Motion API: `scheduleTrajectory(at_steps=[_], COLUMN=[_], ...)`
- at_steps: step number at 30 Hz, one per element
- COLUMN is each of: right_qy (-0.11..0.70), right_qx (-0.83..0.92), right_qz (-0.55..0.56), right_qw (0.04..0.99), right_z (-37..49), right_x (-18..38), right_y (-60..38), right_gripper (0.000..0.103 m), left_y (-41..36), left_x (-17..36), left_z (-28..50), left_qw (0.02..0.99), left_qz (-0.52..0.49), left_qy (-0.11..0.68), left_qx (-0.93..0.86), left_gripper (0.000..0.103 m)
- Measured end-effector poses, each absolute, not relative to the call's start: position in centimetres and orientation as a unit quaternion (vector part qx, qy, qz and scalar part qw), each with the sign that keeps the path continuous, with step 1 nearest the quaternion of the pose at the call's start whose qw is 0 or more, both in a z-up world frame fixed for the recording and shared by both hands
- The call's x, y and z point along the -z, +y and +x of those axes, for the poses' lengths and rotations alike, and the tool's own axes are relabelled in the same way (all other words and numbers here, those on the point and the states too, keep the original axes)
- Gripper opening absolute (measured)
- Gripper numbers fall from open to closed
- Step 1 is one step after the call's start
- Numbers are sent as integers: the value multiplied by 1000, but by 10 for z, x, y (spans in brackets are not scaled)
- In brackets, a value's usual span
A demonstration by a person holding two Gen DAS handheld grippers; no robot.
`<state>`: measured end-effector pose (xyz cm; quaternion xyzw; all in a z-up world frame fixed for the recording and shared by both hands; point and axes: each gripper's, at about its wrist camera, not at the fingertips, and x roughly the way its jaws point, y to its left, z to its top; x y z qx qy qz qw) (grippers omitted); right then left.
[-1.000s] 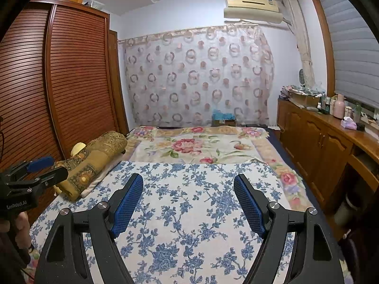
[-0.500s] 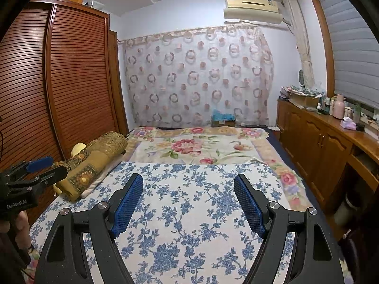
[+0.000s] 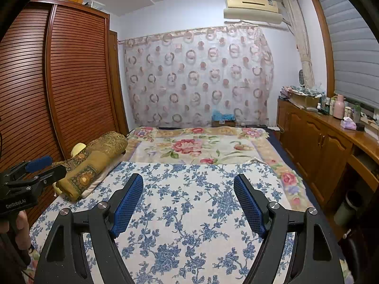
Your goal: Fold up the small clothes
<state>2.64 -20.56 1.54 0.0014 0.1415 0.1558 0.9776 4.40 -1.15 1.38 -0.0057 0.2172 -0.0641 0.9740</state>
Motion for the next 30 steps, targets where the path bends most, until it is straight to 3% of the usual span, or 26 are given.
scheduleTrajectory(at_steps=[30], right_qy=[142], right_qx=[-157], right_qz=[2], right_qw=[977], right_z=[27], right_x=[-15], right_y=[-210], right_gripper=[81], left_y=[-10], left_x=[-12], left_z=[44], left_qw=[974], left_qz=[-5], left_qy=[216], left_qx=[64], left_gripper=[80])
